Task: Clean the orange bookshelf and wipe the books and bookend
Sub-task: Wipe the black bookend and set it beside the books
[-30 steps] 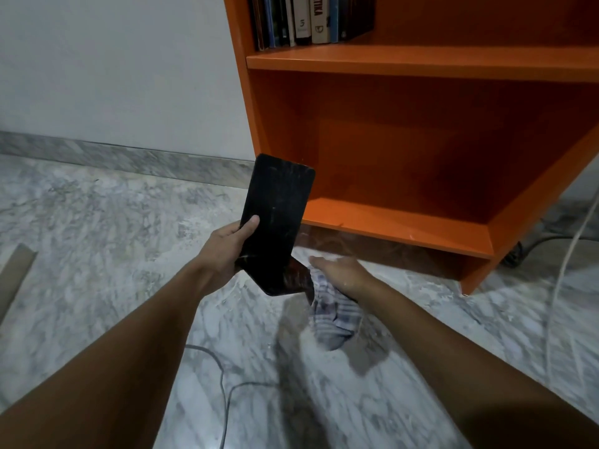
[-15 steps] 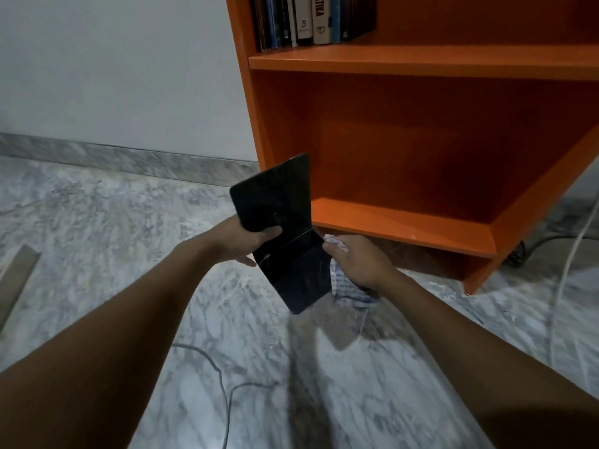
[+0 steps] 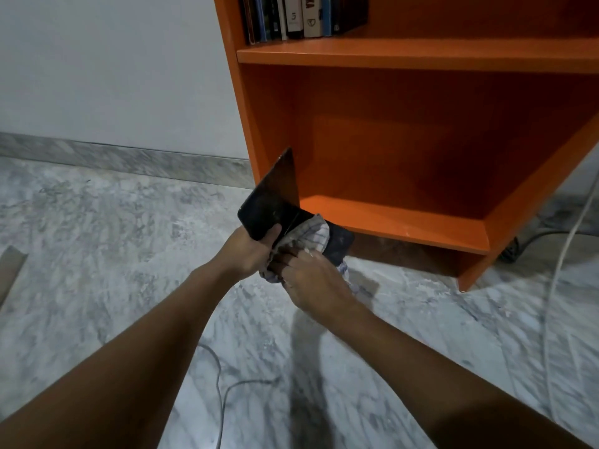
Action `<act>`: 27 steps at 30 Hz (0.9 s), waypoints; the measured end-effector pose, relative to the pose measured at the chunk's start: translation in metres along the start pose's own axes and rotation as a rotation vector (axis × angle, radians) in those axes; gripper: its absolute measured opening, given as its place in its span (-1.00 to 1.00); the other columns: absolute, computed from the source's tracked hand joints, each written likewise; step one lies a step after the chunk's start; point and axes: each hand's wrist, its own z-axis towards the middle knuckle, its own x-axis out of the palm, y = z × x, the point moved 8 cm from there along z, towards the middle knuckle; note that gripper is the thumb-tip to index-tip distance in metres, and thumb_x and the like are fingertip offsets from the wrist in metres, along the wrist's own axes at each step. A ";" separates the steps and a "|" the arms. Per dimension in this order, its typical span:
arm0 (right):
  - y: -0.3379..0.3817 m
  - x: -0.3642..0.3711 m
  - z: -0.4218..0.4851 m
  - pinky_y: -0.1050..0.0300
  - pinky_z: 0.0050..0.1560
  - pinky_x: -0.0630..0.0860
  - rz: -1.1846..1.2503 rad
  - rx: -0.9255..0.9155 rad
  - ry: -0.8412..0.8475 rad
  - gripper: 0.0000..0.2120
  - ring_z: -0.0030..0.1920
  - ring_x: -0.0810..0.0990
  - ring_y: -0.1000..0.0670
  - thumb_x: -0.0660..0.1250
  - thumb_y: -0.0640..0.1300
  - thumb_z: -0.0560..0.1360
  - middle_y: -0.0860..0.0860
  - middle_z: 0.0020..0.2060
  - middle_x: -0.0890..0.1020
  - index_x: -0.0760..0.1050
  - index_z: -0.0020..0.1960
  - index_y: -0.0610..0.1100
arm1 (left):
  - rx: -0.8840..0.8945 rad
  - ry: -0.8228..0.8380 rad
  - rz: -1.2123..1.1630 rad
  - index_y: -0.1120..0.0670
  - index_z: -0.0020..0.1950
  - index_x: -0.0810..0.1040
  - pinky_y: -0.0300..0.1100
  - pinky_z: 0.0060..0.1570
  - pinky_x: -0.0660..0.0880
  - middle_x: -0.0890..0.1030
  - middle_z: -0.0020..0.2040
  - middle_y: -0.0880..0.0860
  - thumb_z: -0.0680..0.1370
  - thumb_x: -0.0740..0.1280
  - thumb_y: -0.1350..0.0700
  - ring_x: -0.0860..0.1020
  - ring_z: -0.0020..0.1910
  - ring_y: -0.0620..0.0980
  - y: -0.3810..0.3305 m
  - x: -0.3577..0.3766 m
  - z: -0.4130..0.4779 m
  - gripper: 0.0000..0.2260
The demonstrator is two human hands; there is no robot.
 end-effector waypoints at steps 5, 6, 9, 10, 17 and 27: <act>-0.018 0.009 0.004 0.04 -0.07 0.48 -0.003 0.120 0.031 -0.81 -0.07 0.61 -0.08 0.39 -0.25 0.43 0.01 -0.17 0.67 0.65 -0.01 -0.04 | -0.020 0.104 -0.007 -0.06 0.06 0.50 0.14 0.16 0.56 0.61 0.07 0.10 0.65 0.26 0.04 0.58 0.14 0.14 0.008 0.003 -0.002 -0.95; -0.026 0.008 0.005 0.02 -0.07 0.51 0.000 0.177 0.059 -0.82 -0.09 0.62 -0.12 0.38 -0.28 0.42 -0.04 -0.18 0.67 0.66 -0.03 -0.09 | -0.030 0.132 -0.029 -0.08 0.02 0.50 0.15 0.15 0.57 0.61 0.09 0.11 0.65 0.25 0.06 0.58 0.15 0.14 0.010 0.005 -0.003 -0.94; -0.073 -0.003 -0.007 0.00 -0.05 0.52 0.012 0.493 0.167 -0.82 -0.08 0.62 -0.15 0.27 -0.30 0.49 -0.10 -0.13 0.66 0.64 -0.04 -0.15 | -0.069 0.220 0.004 -0.07 0.00 0.50 0.14 0.08 0.60 0.62 0.04 0.13 0.66 0.22 0.07 0.62 0.05 0.13 0.023 0.013 -0.010 -0.90; -0.092 -0.008 -0.019 0.03 -0.11 0.50 0.050 0.630 0.169 -0.82 -0.14 0.61 -0.12 0.26 -0.27 0.52 -0.06 -0.16 0.65 0.63 -0.05 -0.12 | -0.060 0.224 0.065 -0.06 0.00 0.51 0.13 0.06 0.61 0.63 0.00 0.12 0.65 0.21 0.05 0.63 0.00 0.11 0.027 0.014 -0.012 -0.90; -0.084 -0.029 -0.026 0.09 -0.08 0.47 0.179 0.589 -0.148 -0.73 -0.03 0.55 -0.06 0.25 -0.25 0.58 -0.01 -0.01 0.61 0.55 0.23 -0.07 | -0.065 0.134 0.155 0.07 0.14 0.52 0.03 0.07 0.61 0.62 0.00 0.09 0.66 0.19 0.03 0.63 0.01 0.09 0.030 -0.008 -0.004 -0.82; -0.041 0.021 -0.009 0.07 -0.26 0.46 0.024 0.296 0.115 -0.79 -0.20 0.53 -0.10 0.42 -0.20 0.41 -0.04 -0.21 0.56 0.48 -0.36 -0.06 | -0.036 0.231 0.153 0.03 0.05 0.53 -0.05 -0.07 0.61 0.63 -0.07 0.07 0.63 0.24 0.02 0.63 -0.05 0.05 0.021 0.004 -0.004 -0.88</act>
